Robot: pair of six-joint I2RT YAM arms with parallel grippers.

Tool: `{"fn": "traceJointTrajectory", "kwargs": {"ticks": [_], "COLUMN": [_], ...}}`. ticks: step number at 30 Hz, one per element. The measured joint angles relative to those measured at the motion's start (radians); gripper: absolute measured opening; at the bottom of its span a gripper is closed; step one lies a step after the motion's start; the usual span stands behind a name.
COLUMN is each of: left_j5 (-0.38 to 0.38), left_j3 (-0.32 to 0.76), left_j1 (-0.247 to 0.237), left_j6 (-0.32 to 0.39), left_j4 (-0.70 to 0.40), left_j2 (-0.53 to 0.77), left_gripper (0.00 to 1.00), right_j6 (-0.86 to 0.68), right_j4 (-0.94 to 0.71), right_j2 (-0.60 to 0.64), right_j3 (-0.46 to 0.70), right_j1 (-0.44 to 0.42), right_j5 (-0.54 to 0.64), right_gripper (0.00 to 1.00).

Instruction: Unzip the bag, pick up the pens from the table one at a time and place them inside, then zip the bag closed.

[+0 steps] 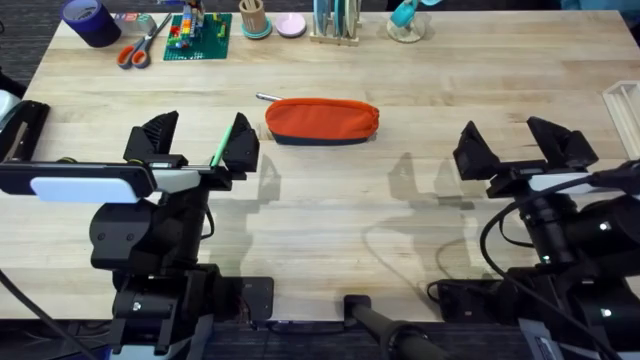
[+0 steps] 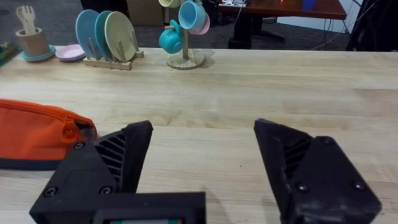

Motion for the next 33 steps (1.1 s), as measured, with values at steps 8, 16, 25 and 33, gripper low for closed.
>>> {"fn": "traceJointTrajectory", "kwargs": {"ticks": [8,16,25,33], "left_j5": [0.000,-0.004,-0.008,-0.017], "left_j3": [0.000,0.000,0.081,0.312], "left_j1": [0.000,0.000,0.000,0.000], "left_j6": [0.000,0.000,0.000,0.001], "left_j4": [0.000,0.051,-0.049,-0.282], "left_j2": [0.000,0.000,0.000,0.000], "left_gripper": [0.995,0.993,0.993,0.993], "right_j6": [0.000,0.008,0.043,0.071], "right_j4": [0.000,0.029,0.029,-0.176], "right_j2": [0.000,0.000,0.002,0.003], "right_j3": [0.000,-0.001,0.031,0.237], "right_j1": [0.000,0.000,0.000,0.000], "right_j5": [0.000,0.000,0.000,0.000], "right_gripper": [0.996,0.997,0.996,0.996]}}
